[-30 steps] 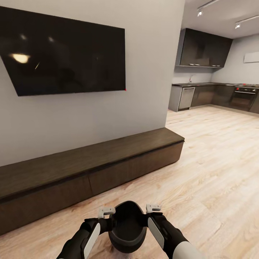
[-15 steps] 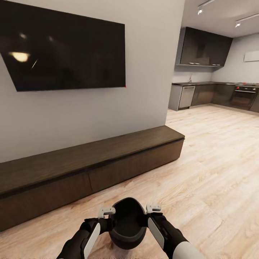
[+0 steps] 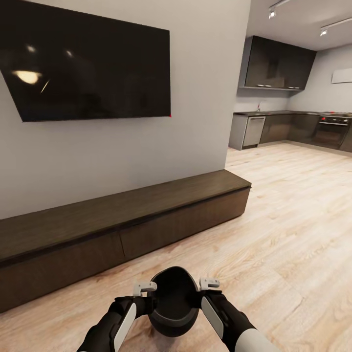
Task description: Place each of the two pumpkins and all three candles from the living room inside a cabinet in the living room (use any cabinet), then make sure every cabinet is closed, and position the cauldron so it is next to a table in the living room.
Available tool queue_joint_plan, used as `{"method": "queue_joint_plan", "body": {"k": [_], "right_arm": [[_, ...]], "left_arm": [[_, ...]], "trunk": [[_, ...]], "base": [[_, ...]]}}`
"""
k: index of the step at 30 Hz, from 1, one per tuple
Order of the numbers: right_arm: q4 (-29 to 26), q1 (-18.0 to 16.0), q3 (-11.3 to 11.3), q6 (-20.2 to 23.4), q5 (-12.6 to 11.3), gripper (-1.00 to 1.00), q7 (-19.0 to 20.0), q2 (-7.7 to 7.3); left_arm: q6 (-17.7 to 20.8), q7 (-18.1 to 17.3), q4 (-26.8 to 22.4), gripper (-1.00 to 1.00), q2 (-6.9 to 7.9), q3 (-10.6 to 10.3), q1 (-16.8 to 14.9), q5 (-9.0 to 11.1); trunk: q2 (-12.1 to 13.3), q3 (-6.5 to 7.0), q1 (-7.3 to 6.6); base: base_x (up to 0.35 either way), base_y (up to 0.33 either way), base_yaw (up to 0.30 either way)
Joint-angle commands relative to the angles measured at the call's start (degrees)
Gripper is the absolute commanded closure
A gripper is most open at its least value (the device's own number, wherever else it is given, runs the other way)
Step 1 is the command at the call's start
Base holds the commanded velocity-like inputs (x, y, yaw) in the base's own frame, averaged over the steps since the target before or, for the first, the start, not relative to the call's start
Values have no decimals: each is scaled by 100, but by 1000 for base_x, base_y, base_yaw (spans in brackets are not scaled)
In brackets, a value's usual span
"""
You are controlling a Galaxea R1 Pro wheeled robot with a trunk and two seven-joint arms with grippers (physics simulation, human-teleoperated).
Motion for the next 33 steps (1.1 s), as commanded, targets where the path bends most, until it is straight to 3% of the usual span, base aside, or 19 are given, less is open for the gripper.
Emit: {"method": "queue_joint_plan", "body": {"k": [1, 17, 33], "right_arm": [[9, -3, 12, 12, -50, -100, -52, 0], [164, -3, -16, -178, -72, -100, -72, 0], [187, -3, -16, -191, -72, -100, -73, 0]], "left_arm": [[25, 48, -9, -100, 3, -17, -2, 60], [24, 48, -9, -100, 3, -17, 3, 66], [25, 48, -9, -100, 3, -17, 1, 65]], "trunk": [[-2, -6, -1], [-2, -6, -1], [-2, -6, -1]], "base": [[0, 0, 0], [1, 0, 0], [93, 0, 0]]}}
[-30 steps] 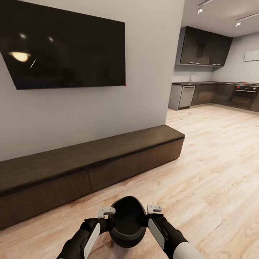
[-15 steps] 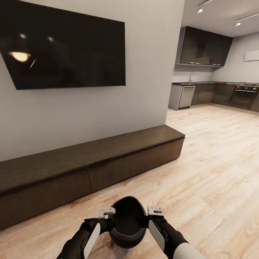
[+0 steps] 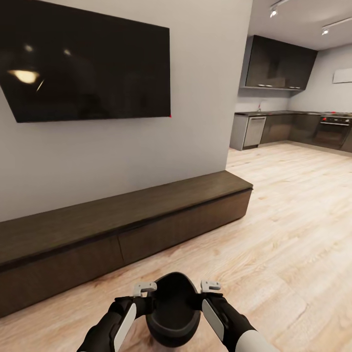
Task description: Place each of the two pumpkins and all three candles from the living room inside a cabinet in the living room (use any cabinet), then make sure every cabinet is closed, and position the cauldron so it is next to a table in the living room.
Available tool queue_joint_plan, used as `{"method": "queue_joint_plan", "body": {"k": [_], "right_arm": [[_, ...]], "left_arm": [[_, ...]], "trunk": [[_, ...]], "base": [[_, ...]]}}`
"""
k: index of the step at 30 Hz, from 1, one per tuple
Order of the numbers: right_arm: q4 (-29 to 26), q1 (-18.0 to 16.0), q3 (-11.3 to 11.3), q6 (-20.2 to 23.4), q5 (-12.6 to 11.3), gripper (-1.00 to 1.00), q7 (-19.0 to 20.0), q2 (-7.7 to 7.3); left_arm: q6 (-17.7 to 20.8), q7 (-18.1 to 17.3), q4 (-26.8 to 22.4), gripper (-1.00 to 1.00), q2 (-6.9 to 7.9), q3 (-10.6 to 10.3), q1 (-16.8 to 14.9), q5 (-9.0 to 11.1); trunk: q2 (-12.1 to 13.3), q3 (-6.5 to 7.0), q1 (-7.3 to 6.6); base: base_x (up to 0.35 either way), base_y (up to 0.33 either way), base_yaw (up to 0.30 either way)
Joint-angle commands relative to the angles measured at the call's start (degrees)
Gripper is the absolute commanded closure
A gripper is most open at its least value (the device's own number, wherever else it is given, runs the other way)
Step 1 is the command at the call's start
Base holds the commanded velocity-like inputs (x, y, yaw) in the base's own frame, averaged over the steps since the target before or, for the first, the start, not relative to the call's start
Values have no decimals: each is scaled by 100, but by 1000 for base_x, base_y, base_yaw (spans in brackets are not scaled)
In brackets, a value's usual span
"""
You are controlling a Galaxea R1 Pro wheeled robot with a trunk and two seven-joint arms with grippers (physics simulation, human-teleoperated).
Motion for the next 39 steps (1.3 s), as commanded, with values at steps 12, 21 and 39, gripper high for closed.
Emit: {"method": "queue_joint_plan", "body": {"k": [12, 21, 39], "right_arm": [[-8, -3, 20, 25, -44, -100, -48, 0], [-1, -3, 20, 26, -44, -100, -48, 0], [9, -3, -16, 35, -44, -100, -90, 0]], "left_arm": [[17, 53, -9, -100, 3, -17, -3, 59], [12, 56, -9, -100, 3, -16, 0, 75], [7, 56, -9, -100, 3, -15, -1, 77]], "trunk": [[-2, -6, 0], [-42, -24, 22], [-764, -347, 417]], "base": [[98, 0, 0], [5, 0, 0], [0, 0, 0]]}}
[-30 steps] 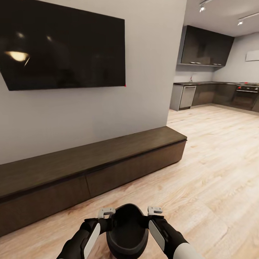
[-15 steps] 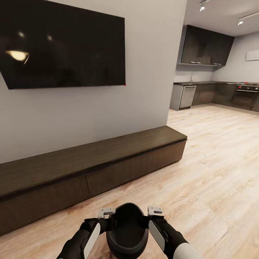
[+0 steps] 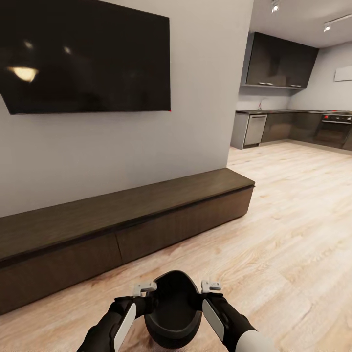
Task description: Place each of the two pumpkins and all three candles from the living room inside a cabinet in the living room (use any cabinet), then make sure every cabinet is closed, and position the cauldron so it is next to a table in the living room.
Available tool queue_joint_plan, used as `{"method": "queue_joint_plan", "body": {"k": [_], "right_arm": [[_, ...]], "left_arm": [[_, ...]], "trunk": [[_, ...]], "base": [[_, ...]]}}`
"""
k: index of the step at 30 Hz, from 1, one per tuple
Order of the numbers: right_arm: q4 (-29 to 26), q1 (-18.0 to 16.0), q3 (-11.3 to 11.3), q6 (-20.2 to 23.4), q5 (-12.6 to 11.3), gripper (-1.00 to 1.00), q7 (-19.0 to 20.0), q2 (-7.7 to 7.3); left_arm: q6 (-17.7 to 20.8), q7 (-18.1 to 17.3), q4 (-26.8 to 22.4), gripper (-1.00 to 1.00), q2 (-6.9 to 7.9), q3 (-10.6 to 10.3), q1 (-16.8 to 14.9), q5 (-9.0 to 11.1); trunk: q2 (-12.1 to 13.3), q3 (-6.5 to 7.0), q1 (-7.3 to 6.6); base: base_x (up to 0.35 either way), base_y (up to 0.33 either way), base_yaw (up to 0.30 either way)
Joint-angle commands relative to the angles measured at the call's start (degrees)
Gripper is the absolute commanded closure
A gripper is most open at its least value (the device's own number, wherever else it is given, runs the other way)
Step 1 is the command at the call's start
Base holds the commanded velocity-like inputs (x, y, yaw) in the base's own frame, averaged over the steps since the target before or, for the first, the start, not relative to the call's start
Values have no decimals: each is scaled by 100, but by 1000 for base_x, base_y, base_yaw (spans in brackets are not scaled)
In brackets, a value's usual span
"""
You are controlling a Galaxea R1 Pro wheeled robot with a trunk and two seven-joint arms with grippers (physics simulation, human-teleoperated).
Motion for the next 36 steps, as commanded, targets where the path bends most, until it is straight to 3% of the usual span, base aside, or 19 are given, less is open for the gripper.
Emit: {"method": "queue_joint_plan", "body": {"k": [1, 7, 16, 31, 36], "right_arm": [[-6, -3, -17, 19, -44, -100, -51, 0], [149, -3, -208, -3, -36, -100, -51, 0], [176, -3, -225, -6, -35, -100, -51, 0], [184, -3, -226, -171, -27, -100, -42, 0], [265, -3, -219, -447, -12, -100, -41, 0]], "left_arm": [[25, 48, -9, -100, 3, -17, -2, 59], [23, 48, -9, -100, 3, -18, -2, 60], [21, 48, -9, -100, 3, -15, -3, 64], [16, 48, -9, -100, 3, -11, 0, 54], [16, 48, -9, -100, 3, -11, 1, 52]], "trunk": [[-5, -28, 2], [-13, -161, 17], [-25, -361, 41], [-25, -361, 41], [-25, -361, 41]], "base": [[0, 0, 0], [0, 0, 0], [0, 0, 0], [0, 0, 0], [0, 0, 0]]}}
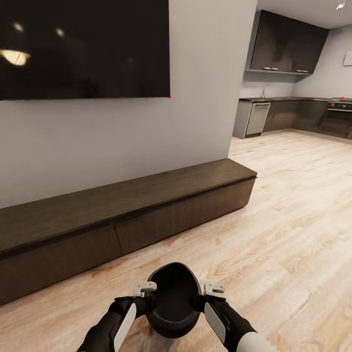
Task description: Place each of the two pumpkins and all three candles from the living room inside a cabinet in the living room (use any cabinet), then make sure every cabinet is closed, and position the cauldron so it is next to a table in the living room.
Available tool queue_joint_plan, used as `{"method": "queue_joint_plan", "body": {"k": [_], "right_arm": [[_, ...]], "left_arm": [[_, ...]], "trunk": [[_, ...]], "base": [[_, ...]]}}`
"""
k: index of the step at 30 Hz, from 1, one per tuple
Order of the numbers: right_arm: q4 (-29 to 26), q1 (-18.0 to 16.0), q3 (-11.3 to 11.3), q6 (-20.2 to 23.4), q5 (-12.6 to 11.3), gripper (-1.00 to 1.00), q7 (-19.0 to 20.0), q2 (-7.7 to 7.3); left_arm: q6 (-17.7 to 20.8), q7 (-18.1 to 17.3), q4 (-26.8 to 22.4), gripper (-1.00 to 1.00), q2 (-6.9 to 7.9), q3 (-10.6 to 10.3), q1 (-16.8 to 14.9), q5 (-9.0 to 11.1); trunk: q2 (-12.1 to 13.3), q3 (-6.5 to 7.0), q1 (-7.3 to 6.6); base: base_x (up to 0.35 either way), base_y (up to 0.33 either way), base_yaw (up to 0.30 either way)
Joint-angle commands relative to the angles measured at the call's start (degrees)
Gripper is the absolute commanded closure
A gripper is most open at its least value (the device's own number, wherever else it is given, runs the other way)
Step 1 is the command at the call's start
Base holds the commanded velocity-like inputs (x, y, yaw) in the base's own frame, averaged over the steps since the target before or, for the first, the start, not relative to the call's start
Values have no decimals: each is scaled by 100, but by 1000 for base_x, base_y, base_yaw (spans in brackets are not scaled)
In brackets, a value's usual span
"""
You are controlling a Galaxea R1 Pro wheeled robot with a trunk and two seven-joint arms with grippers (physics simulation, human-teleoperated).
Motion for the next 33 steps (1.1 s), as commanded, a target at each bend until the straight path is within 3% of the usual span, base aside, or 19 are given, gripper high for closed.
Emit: {"method": "queue_joint_plan", "body": {"k": [1, 6, 20, 33], "right_arm": [[6, -2, 22, 11, -32, -100, -45, 0], [54, -2, 25, -30, -29, -100, -39, 0], [62, -2, 32, -45, -27, -100, -38, 0], [62, -2, 41, -45, -21, -100, -38, 0]], "left_arm": [[27, 48, -9, -100, 3, -18, -1, 59], [25, 48, -9, -100, 3, -18, -2, 64], [25, 48, -9, -100, 3, -18, 0, 66], [28, 48, -9, -100, 3, -18, 0, 81]], "trunk": [[-2, -5, -1], [-2, -5, -1], [-16, -227, 25], [-16, -227, 25]], "base": [[0, 0, 0], [0, 0, 0], [0, 0, 0], [18, 0, 0]]}}
